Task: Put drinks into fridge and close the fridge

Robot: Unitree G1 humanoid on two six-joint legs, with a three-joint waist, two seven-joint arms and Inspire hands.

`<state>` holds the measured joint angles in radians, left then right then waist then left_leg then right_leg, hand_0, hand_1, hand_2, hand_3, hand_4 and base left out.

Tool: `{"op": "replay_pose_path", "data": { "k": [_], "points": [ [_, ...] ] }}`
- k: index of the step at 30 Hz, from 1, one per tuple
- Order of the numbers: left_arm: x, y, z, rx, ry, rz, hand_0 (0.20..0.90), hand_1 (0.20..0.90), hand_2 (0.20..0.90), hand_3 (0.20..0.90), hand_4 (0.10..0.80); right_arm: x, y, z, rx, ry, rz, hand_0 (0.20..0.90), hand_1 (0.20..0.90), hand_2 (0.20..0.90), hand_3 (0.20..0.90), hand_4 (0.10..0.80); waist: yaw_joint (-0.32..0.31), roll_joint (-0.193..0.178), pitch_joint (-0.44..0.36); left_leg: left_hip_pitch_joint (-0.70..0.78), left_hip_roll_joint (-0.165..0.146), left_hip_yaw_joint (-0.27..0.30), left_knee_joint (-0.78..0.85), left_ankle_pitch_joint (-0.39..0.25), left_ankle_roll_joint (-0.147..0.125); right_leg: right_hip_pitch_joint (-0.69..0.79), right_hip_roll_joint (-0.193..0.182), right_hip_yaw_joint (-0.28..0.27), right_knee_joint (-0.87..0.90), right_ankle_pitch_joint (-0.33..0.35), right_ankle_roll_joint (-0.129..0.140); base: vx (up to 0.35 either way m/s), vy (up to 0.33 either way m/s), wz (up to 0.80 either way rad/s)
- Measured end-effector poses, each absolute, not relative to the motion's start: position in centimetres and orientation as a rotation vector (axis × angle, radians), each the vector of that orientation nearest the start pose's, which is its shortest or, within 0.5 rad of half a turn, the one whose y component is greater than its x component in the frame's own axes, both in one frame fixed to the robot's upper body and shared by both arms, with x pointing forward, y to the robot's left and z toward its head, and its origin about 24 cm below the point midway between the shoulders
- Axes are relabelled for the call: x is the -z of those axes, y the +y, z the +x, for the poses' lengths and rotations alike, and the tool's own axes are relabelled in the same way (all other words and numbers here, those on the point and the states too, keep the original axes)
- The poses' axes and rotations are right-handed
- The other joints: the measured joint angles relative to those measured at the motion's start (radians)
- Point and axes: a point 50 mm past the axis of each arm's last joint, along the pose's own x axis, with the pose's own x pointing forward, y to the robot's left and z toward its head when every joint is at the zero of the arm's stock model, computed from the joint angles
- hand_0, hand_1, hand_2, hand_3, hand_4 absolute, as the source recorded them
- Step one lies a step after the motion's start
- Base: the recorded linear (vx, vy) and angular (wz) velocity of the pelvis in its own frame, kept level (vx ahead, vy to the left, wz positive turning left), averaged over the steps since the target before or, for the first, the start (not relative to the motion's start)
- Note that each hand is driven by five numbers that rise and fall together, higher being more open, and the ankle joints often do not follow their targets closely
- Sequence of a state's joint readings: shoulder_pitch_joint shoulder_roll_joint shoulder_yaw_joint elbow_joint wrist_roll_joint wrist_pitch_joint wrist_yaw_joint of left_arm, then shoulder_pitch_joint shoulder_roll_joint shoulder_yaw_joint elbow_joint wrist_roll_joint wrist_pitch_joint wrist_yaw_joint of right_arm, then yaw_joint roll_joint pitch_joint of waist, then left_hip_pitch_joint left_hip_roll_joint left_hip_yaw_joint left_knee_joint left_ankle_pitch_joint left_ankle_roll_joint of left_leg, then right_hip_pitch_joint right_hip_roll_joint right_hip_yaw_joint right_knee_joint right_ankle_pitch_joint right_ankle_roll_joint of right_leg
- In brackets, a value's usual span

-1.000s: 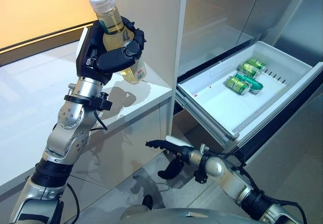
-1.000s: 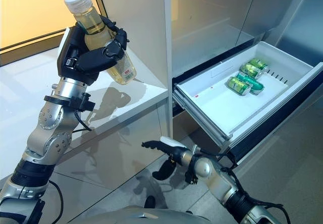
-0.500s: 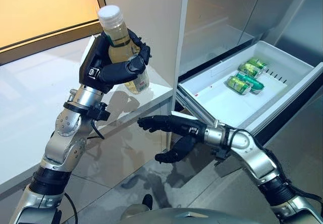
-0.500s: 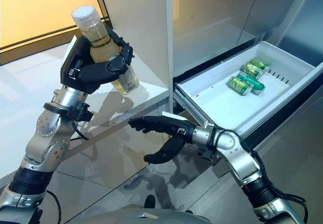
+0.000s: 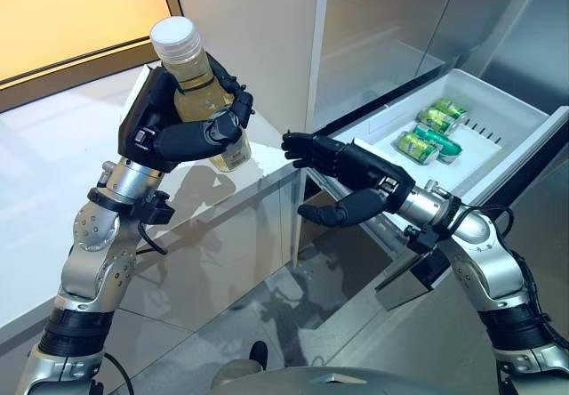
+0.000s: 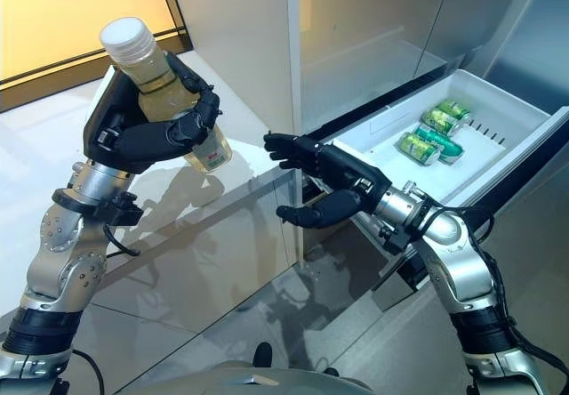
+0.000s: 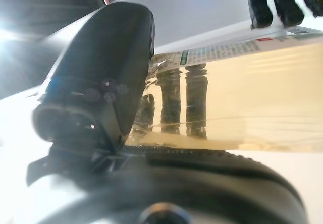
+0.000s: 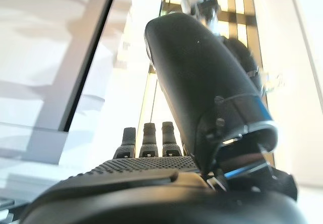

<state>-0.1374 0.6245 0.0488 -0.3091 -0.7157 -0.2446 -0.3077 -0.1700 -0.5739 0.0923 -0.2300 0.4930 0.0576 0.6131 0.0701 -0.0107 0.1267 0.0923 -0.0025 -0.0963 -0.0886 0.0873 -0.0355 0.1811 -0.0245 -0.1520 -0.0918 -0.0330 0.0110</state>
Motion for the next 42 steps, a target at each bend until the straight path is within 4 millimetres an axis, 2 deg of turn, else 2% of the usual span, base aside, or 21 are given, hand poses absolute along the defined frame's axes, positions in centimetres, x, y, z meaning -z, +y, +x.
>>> {"op": "replay_pose_path", "data": {
  "k": [7, 13, 25, 42],
  "points": [
    [-20.1, 20.8, 24.3, 0.495, -0.655, 0.021, 0.3, 0.3, 0.3, 0.2, 0.1, -13.7, -16.4, 26.0, -0.831, -0.177, -0.085, 0.9, 0.9, 0.9, 0.9, 0.8, -0.009, 0.0, 0.0, 0.0, 0.0, 0.0, 0.0, 0.0, 0.0, 0.001, 0.0, 0.0, 0.0, 0.0, 0.0, 0.0, 0.0, 0.0],
    [-20.3, 19.9, 24.6, 0.53, -0.657, 0.012, 0.3, 0.3, 0.3, 0.2, 0.1, -12.8, -14.6, 26.8, -0.871, -0.102, -0.056, 0.9, 0.9, 0.9, 0.9, 0.8, -0.007, 0.0, 0.0, 0.001, 0.0, -0.002, 0.0, 0.0, 0.0, 0.004, 0.0, -0.003, 0.0, 0.0, 0.0, 0.0, 0.0, 0.0],
    [-19.8, 17.8, 24.9, 0.65, -0.63, 0.005, 0.3, 0.3, 0.3, 0.2, 0.1, -13.4, -11.5, 28.3, -0.924, -0.084, -0.033, 0.9, 0.9, 0.9, 0.9, 0.8, 0.01, -0.001, 0.0, 0.009, -0.001, -0.006, 0.0, 0.001, 0.0, 0.017, 0.001, -0.014, 0.0, 0.0, 0.0, 0.003, 0.0, 0.01],
    [-19.8, 17.1, 25.2, 0.736, -0.571, 0.064, 0.3, 0.3, 0.3, 0.2, 0.1, -14.2, -10.3, 28.8, -0.938, -0.079, -0.023, 0.9, 0.9, 0.9, 0.9, 0.8, 0.025, -0.001, 0.0, 0.007, -0.002, -0.013, 0.0, 0.002, 0.0, 0.019, 0.001, -0.02, 0.0, 0.0, 0.0, 0.003, 0.001, 0.01]
  ]
}}
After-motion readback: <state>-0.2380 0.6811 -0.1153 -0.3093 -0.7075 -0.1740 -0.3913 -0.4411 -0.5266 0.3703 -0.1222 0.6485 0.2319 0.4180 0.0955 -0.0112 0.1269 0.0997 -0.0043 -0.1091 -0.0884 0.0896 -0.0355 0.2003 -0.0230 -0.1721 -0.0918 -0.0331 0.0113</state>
